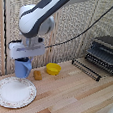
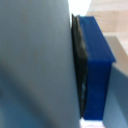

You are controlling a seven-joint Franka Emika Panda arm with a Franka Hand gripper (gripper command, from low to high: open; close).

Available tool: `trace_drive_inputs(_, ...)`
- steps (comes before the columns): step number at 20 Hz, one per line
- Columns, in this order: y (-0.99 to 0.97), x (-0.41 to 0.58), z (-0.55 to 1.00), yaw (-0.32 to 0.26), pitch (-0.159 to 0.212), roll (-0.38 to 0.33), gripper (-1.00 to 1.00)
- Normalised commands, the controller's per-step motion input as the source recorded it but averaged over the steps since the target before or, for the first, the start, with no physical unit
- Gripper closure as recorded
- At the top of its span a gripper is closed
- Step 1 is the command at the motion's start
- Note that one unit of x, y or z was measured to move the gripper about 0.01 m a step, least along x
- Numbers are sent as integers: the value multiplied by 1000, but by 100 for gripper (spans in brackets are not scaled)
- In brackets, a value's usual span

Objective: Carefully approach the cobalt cup with your gripper. Make sure to hold the cobalt cup delicately with your gripper. Carefully elevate the cobalt cup, moving it off the surface. Position the cobalt cup to hover above the alabaster dining ware. Gently lower the cobalt cup onto the alabaster dining ware. Gradually release your hold on the cobalt cup.

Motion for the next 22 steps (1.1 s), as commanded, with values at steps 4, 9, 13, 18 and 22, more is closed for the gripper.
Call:
trace_drive_inputs(4, 478, 71, -460, 64, 0, -220, 100)
trace_drive_inputs(9, 365, 179, -397, 83, -8, -264, 100)
trace_drive_inputs(13, 246, 255, -108, 95, -78, -256, 100)
trace_drive_inputs(18, 135, 232, 52, 76, -96, -108, -100)
trace_drive_inputs(22, 12, 140, 355, 23, 11, -4, -100)
